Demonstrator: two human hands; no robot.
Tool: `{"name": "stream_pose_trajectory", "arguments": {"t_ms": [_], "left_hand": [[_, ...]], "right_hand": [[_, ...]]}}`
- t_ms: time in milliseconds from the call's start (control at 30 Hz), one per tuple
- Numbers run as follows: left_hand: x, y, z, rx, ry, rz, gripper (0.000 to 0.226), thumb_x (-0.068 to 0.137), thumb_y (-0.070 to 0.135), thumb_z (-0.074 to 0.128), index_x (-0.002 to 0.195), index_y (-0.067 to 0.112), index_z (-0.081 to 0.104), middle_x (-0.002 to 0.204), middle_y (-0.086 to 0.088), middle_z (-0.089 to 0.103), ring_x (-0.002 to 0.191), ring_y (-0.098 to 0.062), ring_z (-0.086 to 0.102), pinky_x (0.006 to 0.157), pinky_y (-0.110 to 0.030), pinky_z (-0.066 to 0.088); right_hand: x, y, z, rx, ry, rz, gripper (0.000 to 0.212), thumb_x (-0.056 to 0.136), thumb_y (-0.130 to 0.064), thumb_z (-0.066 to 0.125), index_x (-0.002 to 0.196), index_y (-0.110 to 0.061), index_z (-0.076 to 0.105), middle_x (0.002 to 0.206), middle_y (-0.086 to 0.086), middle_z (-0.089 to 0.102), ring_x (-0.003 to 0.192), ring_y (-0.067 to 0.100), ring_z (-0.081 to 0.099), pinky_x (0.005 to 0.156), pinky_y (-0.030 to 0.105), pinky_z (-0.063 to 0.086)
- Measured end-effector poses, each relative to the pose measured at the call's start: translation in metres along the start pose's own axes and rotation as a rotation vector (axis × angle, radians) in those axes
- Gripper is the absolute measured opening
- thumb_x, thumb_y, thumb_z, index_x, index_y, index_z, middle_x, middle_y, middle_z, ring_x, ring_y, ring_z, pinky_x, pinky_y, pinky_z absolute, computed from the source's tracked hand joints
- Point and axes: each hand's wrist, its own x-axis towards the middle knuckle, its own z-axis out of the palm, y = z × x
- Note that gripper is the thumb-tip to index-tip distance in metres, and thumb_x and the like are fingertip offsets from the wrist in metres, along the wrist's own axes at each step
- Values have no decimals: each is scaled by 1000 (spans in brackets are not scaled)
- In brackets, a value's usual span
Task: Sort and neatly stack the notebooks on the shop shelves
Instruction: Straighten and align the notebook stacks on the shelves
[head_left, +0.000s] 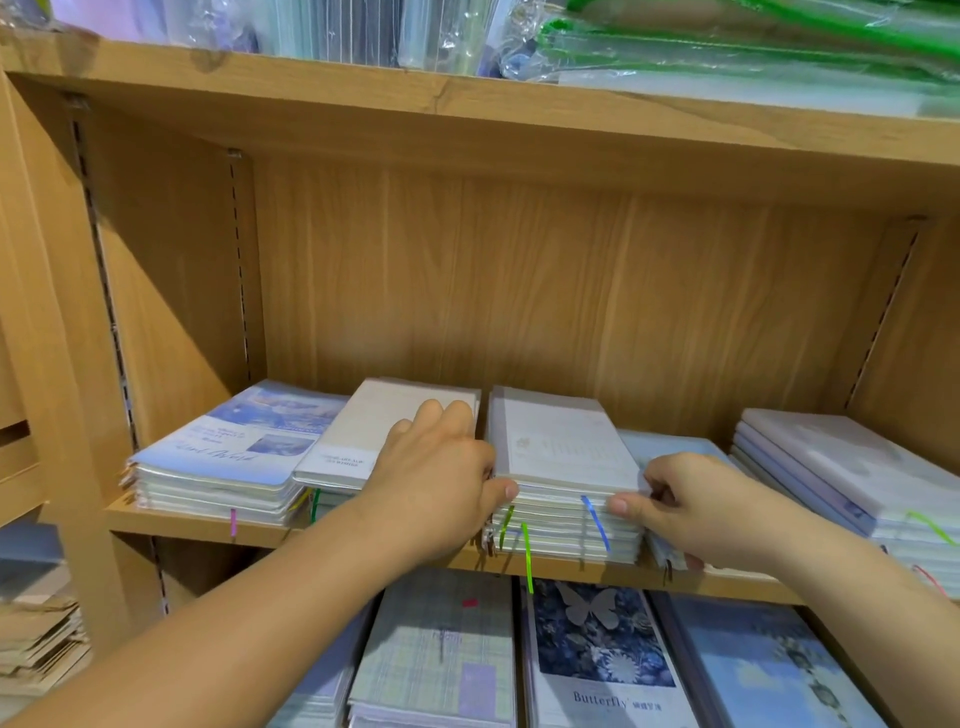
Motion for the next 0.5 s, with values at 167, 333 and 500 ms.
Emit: {"name": "stream_pose_trajectory", "arguments": {"t_ms": [167, 333, 500], "left_hand": [[-3, 0, -1, 38, -6, 14, 38, 101, 63, 34, 92, 33, 55, 98, 5, 32, 100, -19, 31, 85, -39, 34], [-5, 1, 2, 97, 22, 38, 44, 104, 59, 30, 99, 27, 61, 98, 5, 29, 95, -17, 25, 87, -40, 37], [-2, 0, 5, 117, 31, 44, 45, 103, 61, 32, 104, 28, 64, 101, 7, 30, 96, -16, 26, 83, -38, 33]], "right_hand": [[-3, 0, -5, 34, -35, -9, 56, 94, -65, 52, 82, -11, 56, 54, 1, 62, 47, 18, 67, 46, 30, 48], [-2, -2, -4, -105, -4, -14, 54, 97, -66, 41, 84, -16, 59, 69, 0, 62, 56, 14, 62, 59, 37, 53], [-1, 4, 4, -8, 64, -39, 48, 98, -60, 46, 88, -16, 60, 67, 0, 59, 43, 0, 50, 43, 18, 35]]}}
